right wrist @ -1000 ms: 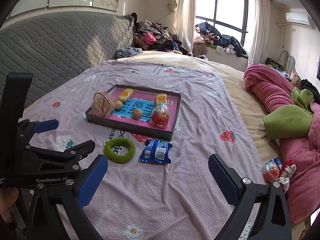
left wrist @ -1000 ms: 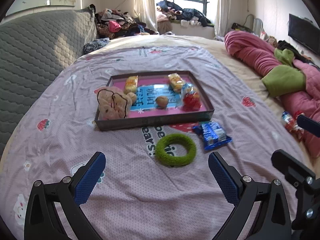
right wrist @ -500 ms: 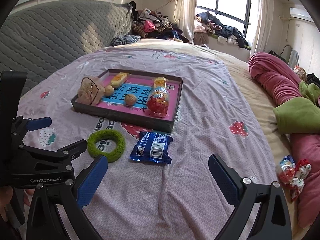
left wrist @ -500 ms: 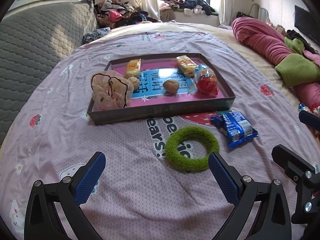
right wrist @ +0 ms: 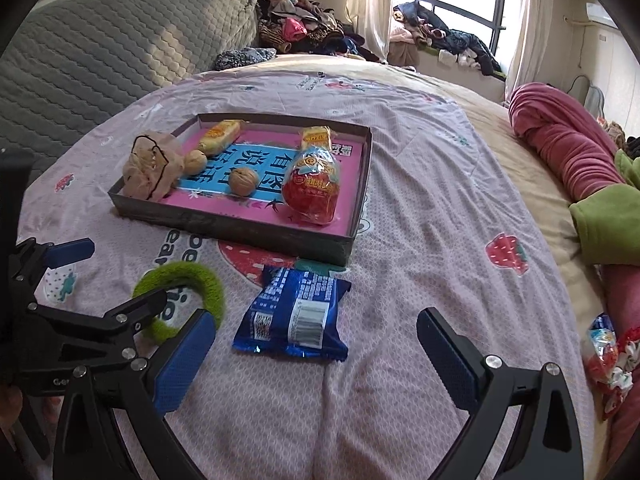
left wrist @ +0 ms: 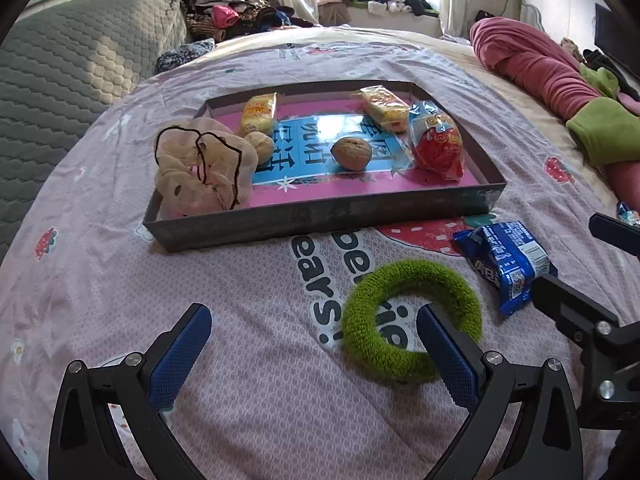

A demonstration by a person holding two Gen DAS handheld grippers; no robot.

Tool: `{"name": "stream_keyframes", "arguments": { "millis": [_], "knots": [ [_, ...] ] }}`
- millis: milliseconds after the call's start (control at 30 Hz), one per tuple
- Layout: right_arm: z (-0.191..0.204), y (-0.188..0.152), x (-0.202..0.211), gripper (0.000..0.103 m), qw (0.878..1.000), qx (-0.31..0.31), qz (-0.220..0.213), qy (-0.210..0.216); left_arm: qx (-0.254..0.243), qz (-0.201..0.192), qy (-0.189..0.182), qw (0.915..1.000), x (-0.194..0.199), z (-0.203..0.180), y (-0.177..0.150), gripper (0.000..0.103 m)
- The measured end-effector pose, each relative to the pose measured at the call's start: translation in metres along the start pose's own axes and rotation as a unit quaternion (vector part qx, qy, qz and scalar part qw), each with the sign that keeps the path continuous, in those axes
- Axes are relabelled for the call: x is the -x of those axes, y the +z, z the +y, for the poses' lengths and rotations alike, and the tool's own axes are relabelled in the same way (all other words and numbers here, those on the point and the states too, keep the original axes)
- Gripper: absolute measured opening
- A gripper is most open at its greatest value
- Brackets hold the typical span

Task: Organize objects
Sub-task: 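Close the left gripper on the green ring while the right gripper grasps the blue packet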

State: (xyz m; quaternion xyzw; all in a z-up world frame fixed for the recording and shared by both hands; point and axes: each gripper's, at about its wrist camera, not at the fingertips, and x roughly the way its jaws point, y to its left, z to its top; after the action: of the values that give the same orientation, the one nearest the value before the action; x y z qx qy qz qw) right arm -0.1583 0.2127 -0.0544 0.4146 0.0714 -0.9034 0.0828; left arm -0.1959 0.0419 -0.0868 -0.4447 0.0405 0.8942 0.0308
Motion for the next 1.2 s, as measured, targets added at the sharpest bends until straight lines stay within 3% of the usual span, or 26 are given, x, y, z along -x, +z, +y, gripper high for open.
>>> {"name": "stream_keyframes", "arguments": {
  "millis": [267, 433, 533, 600, 667, 767, 800, 867, 1033, 1200],
  "knots": [
    [-0.004, 0.004, -0.028, 0.102, 0.999, -0.016, 0.028, 0.004, 0.001, 0.014, -0.003, 0.9999, -0.019, 0.002, 0.001, 0.102],
    [-0.007, 0.007, -0.043, 0.1, 0.999, -0.021, 0.048, 0.009, 0.0, 0.024, -0.007, 0.9997, -0.028, 0.002, 0.001, 0.095],
    [-0.006, 0.007, -0.05, 0.094, 0.998, -0.019, 0.059, 0.016, 0.001, 0.03, -0.014, 0.9995, -0.031, 0.002, 0.002, 0.08],
    [-0.003, 0.007, -0.052, 0.085, 0.998, -0.013, 0.063, 0.018, -0.001, 0.03, -0.019, 0.9994, -0.03, 0.0, 0.003, 0.059],
    [-0.001, 0.005, -0.053, 0.068, 0.997, -0.01, 0.07, 0.015, -0.006, 0.031, -0.02, 0.9993, -0.03, -0.003, 0.003, 0.052],
    [0.002, 0.004, -0.055, 0.061, 0.997, -0.006, 0.074, 0.015, -0.005, 0.033, -0.03, 0.999, -0.028, -0.005, 0.003, 0.039],
    [0.003, 0.003, -0.054, 0.061, 0.997, -0.005, 0.072, 0.013, -0.004, 0.033, -0.033, 0.9989, -0.027, -0.006, 0.003, 0.028],
    [0.002, 0.002, -0.051, 0.06, 0.997, -0.008, 0.07, 0.015, 0.003, 0.035, -0.043, 0.9985, -0.026, -0.004, 0.003, 0.018],
    [0.0, -0.001, -0.041, 0.059, 0.998, -0.017, 0.061, 0.026, 0.028, 0.037, -0.064, 0.9969, -0.023, 0.004, 0.002, 0.015],
    [0.005, -0.005, -0.027, 0.059, 0.998, -0.017, 0.052, 0.034, 0.028, 0.033, -0.062, 0.9972, -0.014, 0.005, -0.001, 0.015]
  ]
}}
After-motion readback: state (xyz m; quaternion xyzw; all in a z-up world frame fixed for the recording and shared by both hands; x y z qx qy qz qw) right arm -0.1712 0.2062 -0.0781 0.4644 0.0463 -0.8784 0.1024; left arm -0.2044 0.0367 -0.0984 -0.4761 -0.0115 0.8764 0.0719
